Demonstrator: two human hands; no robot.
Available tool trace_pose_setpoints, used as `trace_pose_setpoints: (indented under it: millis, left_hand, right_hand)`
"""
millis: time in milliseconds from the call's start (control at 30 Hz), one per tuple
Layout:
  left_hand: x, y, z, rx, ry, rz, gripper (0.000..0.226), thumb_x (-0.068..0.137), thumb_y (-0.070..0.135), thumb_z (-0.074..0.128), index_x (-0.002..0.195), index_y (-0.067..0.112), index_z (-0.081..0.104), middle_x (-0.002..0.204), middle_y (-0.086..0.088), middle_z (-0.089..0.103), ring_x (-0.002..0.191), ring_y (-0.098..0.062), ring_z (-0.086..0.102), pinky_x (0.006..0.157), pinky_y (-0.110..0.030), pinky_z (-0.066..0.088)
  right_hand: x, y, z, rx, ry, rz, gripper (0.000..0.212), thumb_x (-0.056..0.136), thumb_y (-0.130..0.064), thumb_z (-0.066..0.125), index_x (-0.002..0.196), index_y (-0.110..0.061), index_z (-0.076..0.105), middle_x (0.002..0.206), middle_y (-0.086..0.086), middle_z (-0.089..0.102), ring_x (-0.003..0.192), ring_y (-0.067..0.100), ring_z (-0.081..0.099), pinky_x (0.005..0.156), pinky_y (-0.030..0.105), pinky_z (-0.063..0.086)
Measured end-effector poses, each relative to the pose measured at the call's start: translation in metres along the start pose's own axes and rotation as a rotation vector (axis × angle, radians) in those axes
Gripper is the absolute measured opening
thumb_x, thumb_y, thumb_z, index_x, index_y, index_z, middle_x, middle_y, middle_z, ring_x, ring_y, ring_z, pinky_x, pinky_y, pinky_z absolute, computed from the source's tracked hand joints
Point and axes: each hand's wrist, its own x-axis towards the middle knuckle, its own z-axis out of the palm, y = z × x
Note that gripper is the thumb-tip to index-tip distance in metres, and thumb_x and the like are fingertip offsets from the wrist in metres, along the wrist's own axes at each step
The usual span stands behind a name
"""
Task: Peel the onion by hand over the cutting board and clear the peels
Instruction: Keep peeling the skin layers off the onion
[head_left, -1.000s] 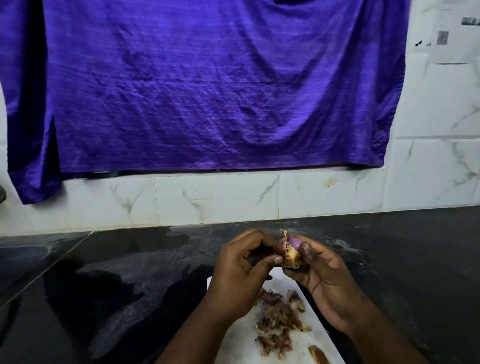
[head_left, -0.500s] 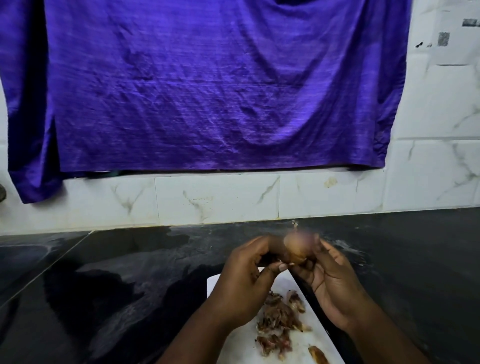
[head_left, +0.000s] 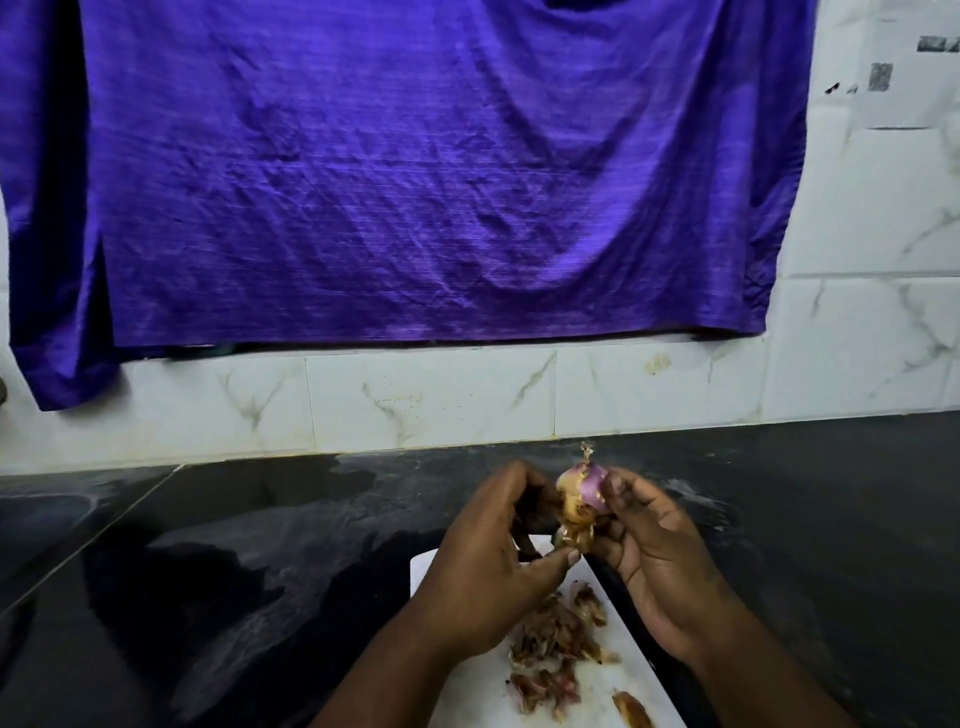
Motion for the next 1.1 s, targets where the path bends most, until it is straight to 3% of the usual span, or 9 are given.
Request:
trace_pose_setpoints:
  millis: [67, 167, 300, 433, 567, 733, 833, 933, 1100]
  left_hand:
    - [0.0, -0.002, -0.002, 0.054, 0.042, 0.053, 0.059, 0.082, 0.03, 0.088, 0.125, 0.046, 0.052, 0.127, 0.024, 0.052, 0.12, -0.003, 0.055, 0.091, -0.013, 0.05]
    - [-0.001, -0.003, -0.002, 0.032, -0.007, 0.116, 0.085, 0.079, 0.033, 0.09, 0.147, 0.05, 0.042, 0.151, 0.03, 0.033, 0.14, -0.001, 0.044, 0.106, -0.02, 0.049]
    - [-0.001, -0.004, 0.005, 0.142, 0.003, 0.199, 0.064, 0.085, 0.035, 0.083, 0.141, 0.046, 0.055, 0.146, 0.032, 0.041, 0.136, 0.0, 0.049, 0.096, -0.01, 0.049]
    - [0.004, -0.015, 0.005, 0.167, 0.145, 0.259, 0.031, 0.092, 0.022, 0.079, 0.12, 0.027, 0.07, 0.117, 0.017, 0.061, 0.108, -0.011, 0.066, 0.083, -0.034, 0.062]
    - [0.003, -0.015, 0.005, 0.144, 0.129, 0.304, 0.012, 0.092, 0.018, 0.078, 0.1, 0.02, 0.07, 0.099, 0.01, 0.065, 0.087, -0.011, 0.069, 0.07, -0.038, 0.06]
    - [0.005, -0.02, 0.006, 0.046, 0.097, 0.281, 0.006, 0.093, 0.02, 0.076, 0.096, 0.022, 0.07, 0.094, 0.011, 0.067, 0.082, -0.017, 0.072, 0.069, -0.045, 0.061]
    - [0.004, -0.015, 0.002, 0.02, 0.026, 0.243, 0.007, 0.091, 0.016, 0.08, 0.094, 0.018, 0.073, 0.092, 0.009, 0.069, 0.084, -0.015, 0.071, 0.071, -0.04, 0.06]
    - [0.002, -0.014, 0.002, 0.095, -0.145, 0.164, 0.008, 0.091, 0.018, 0.08, 0.092, 0.021, 0.072, 0.092, 0.008, 0.07, 0.087, -0.012, 0.069, 0.076, -0.04, 0.059]
    - [0.001, -0.016, -0.001, 0.321, -0.209, 0.094, 0.016, 0.09, 0.035, 0.069, 0.103, 0.026, 0.073, 0.097, 0.01, 0.069, 0.087, -0.005, 0.063, 0.078, -0.033, 0.056]
  right_hand:
    - [0.001, 0.001, 0.0, -0.018, -0.009, 0.002, 0.069, 0.063, -0.047, 0.092, 0.113, -0.005, 0.072, 0.116, 0.028, 0.072, 0.091, 0.032, 0.075, 0.071, 0.035, 0.064]
    - [0.003, 0.004, -0.002, -0.033, -0.01, 0.011, 0.076, 0.052, -0.052, 0.096, 0.111, -0.009, 0.074, 0.117, 0.026, 0.073, 0.096, 0.033, 0.074, 0.077, 0.035, 0.064]
    - [0.002, 0.003, 0.0, -0.002, -0.016, 0.013, 0.075, 0.05, -0.053, 0.097, 0.107, -0.01, 0.073, 0.114, 0.026, 0.073, 0.096, 0.033, 0.075, 0.074, 0.033, 0.063]
    - [0.002, 0.003, 0.003, 0.028, -0.026, 0.028, 0.082, 0.047, -0.048, 0.1, 0.111, -0.006, 0.07, 0.118, 0.023, 0.073, 0.099, 0.033, 0.075, 0.075, 0.034, 0.064]
    - [0.001, 0.002, 0.003, 0.093, -0.004, 0.041, 0.101, 0.045, -0.046, 0.101, 0.122, 0.003, 0.059, 0.121, 0.025, 0.072, 0.101, 0.034, 0.075, 0.077, 0.035, 0.064]
    - [0.003, 0.006, 0.001, 0.039, 0.019, 0.01, 0.094, 0.052, -0.051, 0.097, 0.12, 0.003, 0.062, 0.121, 0.027, 0.071, 0.101, 0.033, 0.074, 0.076, 0.034, 0.064]
    - [0.004, 0.003, -0.001, 0.081, 0.104, 0.005, 0.085, 0.064, -0.049, 0.09, 0.125, 0.002, 0.06, 0.124, 0.026, 0.07, 0.098, 0.03, 0.074, 0.075, 0.031, 0.064]
    - [0.005, -0.003, -0.007, 0.19, 0.187, -0.007, 0.063, 0.082, -0.039, 0.067, 0.131, 0.0, 0.059, 0.125, 0.024, 0.069, 0.098, 0.025, 0.072, 0.072, 0.026, 0.064]
    - [0.003, 0.003, -0.002, 0.076, 0.129, 0.034, 0.046, 0.081, -0.036, 0.066, 0.115, -0.004, 0.066, 0.106, 0.018, 0.073, 0.086, 0.023, 0.072, 0.071, 0.031, 0.064]
